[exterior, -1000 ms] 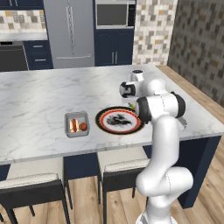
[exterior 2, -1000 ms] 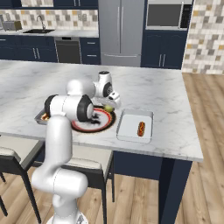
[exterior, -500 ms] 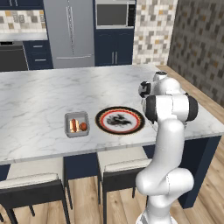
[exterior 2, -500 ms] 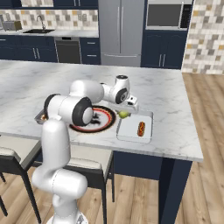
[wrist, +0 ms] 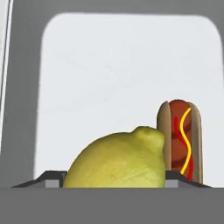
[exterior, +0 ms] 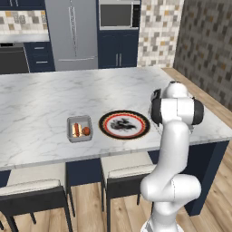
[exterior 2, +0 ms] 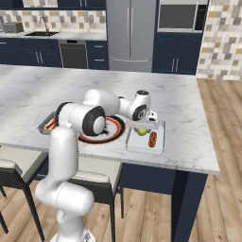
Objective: Place one cooked food and one vegetable from the large plate to each tupperware container.
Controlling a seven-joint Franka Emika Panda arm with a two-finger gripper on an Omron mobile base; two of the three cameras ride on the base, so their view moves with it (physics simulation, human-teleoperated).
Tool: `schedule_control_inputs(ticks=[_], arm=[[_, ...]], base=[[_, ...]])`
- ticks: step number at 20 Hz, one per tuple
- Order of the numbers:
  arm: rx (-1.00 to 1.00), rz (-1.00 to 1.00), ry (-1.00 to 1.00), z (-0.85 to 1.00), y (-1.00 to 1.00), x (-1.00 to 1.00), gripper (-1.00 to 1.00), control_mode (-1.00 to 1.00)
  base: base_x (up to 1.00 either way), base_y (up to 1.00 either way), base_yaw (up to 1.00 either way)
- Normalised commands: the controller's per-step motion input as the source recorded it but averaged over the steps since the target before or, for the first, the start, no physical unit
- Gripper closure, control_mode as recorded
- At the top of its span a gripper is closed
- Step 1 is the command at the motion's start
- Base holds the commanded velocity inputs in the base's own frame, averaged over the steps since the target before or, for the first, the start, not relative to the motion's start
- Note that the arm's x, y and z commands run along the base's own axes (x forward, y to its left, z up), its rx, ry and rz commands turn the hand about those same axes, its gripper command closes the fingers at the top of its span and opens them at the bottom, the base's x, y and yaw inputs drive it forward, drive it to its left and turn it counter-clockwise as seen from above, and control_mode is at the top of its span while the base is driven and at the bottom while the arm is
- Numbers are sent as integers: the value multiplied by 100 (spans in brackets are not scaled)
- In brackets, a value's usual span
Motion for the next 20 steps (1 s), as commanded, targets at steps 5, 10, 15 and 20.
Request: schedule_control_inputs(ticks=[5,10,15,20], arm=[[0,5,7,-18,19,-1,100,-100],[0,0,0,-5,-2,-7,-100,-100],[0,0,0,0,-1,-4,-100,-100],[0,0,0,9,0,-1,-100,-100]], base=[[0,0,0],[0,0,0],[0,0,0],[0,0,0]])
